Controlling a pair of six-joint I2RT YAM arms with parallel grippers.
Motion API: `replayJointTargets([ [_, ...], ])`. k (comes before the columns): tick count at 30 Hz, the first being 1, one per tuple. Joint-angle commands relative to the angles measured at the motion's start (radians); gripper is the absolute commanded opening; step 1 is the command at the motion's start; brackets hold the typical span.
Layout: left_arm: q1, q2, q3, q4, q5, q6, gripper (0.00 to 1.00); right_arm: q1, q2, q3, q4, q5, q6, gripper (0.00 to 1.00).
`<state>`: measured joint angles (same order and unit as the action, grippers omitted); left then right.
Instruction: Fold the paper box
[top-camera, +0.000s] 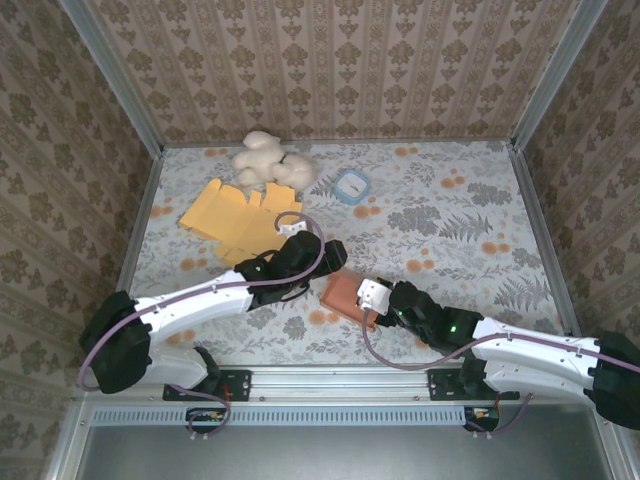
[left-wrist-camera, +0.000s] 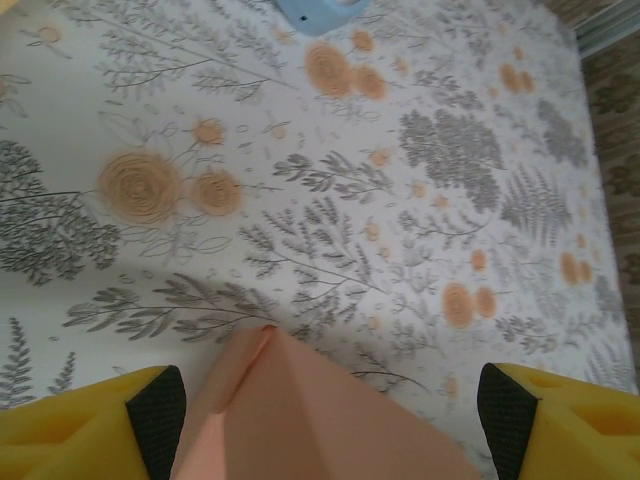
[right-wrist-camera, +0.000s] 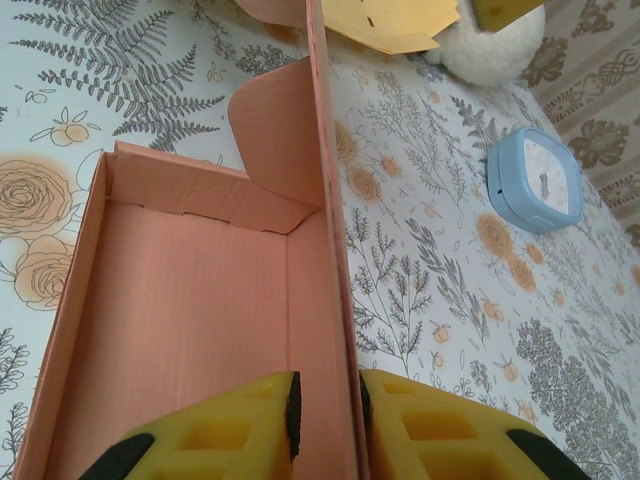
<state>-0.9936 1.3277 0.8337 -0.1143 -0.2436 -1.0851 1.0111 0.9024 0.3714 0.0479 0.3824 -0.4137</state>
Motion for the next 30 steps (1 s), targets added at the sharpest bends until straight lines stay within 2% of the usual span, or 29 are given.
replayJointTargets([
  [1,-0.010,0.009,0.001,-0.023,-0.037,-0.033,0.79,0.008,-0.011,-0.009,-0.030,0.012,0.001,0.24],
  [17,-0.044,0.096,-0.031,0.114,0.071,-0.141,0.76,0.012,0.017,0.000,-0.038,0.019,0.003,0.24],
  [25,-0.075,0.126,-0.041,0.181,0.113,-0.175,0.72,0.017,0.026,0.003,-0.042,0.023,0.005,0.24],
  [30,-0.101,0.131,-0.063,0.189,0.091,-0.167,0.66,0.027,0.034,0.012,-0.060,0.030,0.014,0.25],
])
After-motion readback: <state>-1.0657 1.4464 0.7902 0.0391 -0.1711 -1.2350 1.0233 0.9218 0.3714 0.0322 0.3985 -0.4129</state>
